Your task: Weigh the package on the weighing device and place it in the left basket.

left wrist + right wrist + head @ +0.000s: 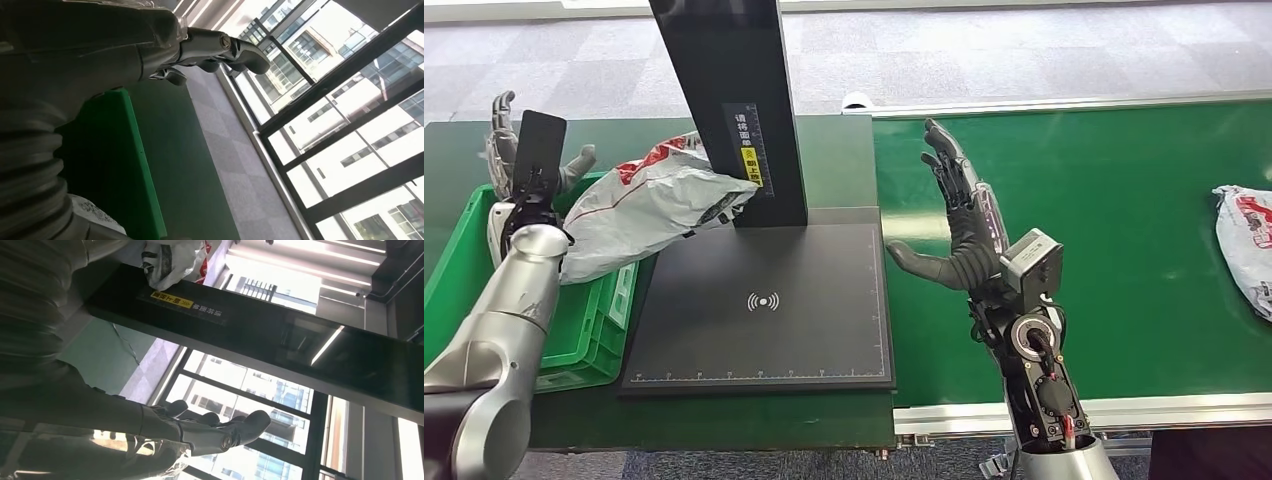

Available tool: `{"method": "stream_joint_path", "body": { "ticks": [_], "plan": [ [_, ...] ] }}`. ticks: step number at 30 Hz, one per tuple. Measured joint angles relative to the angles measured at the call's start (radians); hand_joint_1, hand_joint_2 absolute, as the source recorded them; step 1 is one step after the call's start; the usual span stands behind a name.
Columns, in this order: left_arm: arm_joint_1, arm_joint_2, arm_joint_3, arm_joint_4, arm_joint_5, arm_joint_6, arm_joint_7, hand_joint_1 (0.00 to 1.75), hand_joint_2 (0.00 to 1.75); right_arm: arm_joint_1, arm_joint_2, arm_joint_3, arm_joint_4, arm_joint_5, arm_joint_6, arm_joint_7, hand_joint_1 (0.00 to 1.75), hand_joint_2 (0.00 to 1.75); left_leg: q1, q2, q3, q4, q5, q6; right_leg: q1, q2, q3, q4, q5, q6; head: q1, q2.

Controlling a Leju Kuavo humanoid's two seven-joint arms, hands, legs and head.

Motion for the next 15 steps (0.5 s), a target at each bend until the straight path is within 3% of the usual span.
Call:
{"method": "stream_joint_path", "body": {
  "ticks": [7,15],
  "plan": [
    [0.000,0.020,0.048,0.059,0.021,0.005,-0.058,0.00,1.75,0.000,0.000,0.009,0.005,-0.004,-0.003,0.000,0.00,1.75,0.000,0.000,0.000,0.000,0.000,0.000,0.000,0.000,0.000,0.000,0.000,0.000,0.000,0.000],
    [0.018,-0.001,0.078,0.009,0.082,-0.065,-0.166,0.00,1.75,-0.001,0.001,0.018,0.011,-0.011,-0.004,0.002,0.00,1.75,0.000,0.000,0.000,0.000,0.000,0.000,0.000,0.000,0.000,0.000,0.000,0.000,0.000,0.000]
  ]
}}
